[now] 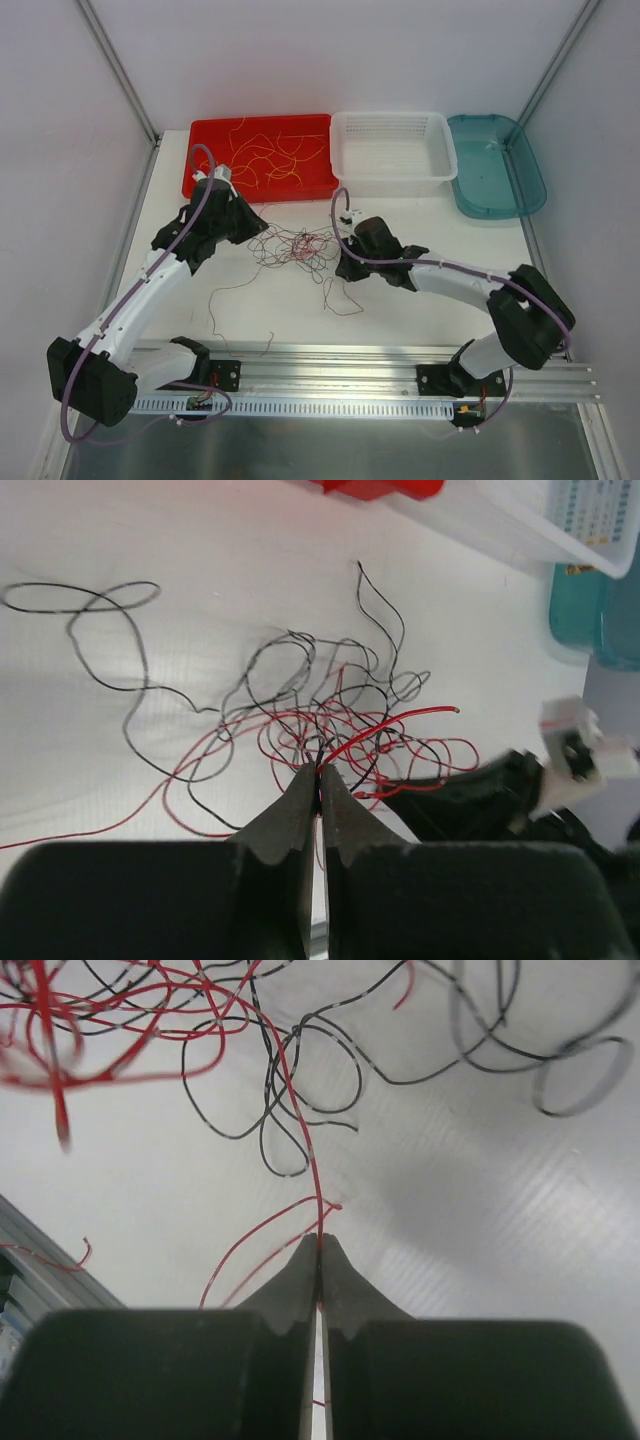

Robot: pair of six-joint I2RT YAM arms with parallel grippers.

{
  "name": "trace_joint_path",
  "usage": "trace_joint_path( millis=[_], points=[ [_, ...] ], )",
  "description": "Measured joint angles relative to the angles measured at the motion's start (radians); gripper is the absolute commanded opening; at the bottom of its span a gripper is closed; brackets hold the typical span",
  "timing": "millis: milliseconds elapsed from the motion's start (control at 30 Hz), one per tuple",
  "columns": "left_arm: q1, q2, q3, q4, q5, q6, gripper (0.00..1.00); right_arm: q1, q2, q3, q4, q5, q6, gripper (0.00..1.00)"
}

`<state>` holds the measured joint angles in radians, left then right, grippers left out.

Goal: Untangle the cables

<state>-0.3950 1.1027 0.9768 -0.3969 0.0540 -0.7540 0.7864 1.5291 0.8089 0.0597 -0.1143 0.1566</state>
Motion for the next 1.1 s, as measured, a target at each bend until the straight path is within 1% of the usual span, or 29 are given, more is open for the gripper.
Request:
trace_joint_path(
  millis=[100, 200, 300, 433, 533, 633, 767, 867, 1100],
  points=[
    [0.086, -0.026, -0.022, -0.005, -0.032, 0.011, 0.00, -0.034, -0.172, -0.014, -0.120, 0.022, -0.028, 0.01],
    [0.187, -0.045, -0.032, -0.012, -0.072, 0.031, 0.00, -0.130, -0.393, 0.008, -0.259, 0.040, -0.063, 0.01],
    [0.269, -0.048, -0.032, -0.013, -0.093, 0.055, 0.00, -0.291, -0.561, 0.100, -0.424, 0.051, -0.097, 0.01],
    [0.363, -0.046, -0.032, -0.034, -0.098, 0.085, 0.00, -0.528, -0.670, 0.282, -0.600, 0.050, -0.119, 0.01],
    [0.436, -0.037, -0.032, -0.046, -0.091, 0.106, 0.00, -0.687, -0.697, 0.429, -0.696, 0.027, -0.122, 0.01],
    [0.489, -0.024, -0.032, -0.059, -0.088, 0.126, 0.00, -0.793, -0.699, 0.536, -0.734, 0.011, -0.117, 0.01],
    [0.529, -0.011, -0.045, -0.060, -0.080, 0.158, 0.00, -0.899, -0.679, 0.621, -0.767, -0.029, -0.098, 0.01],
    [0.541, -0.005, -0.069, -0.063, -0.069, 0.173, 0.00, -0.984, -0.641, 0.668, -0.781, -0.083, -0.068, 0.01],
    [0.607, 0.032, -0.111, -0.069, -0.064, 0.205, 0.00, -1.239, -0.504, 0.874, -0.815, -0.233, 0.010, 0.01]
  ],
)
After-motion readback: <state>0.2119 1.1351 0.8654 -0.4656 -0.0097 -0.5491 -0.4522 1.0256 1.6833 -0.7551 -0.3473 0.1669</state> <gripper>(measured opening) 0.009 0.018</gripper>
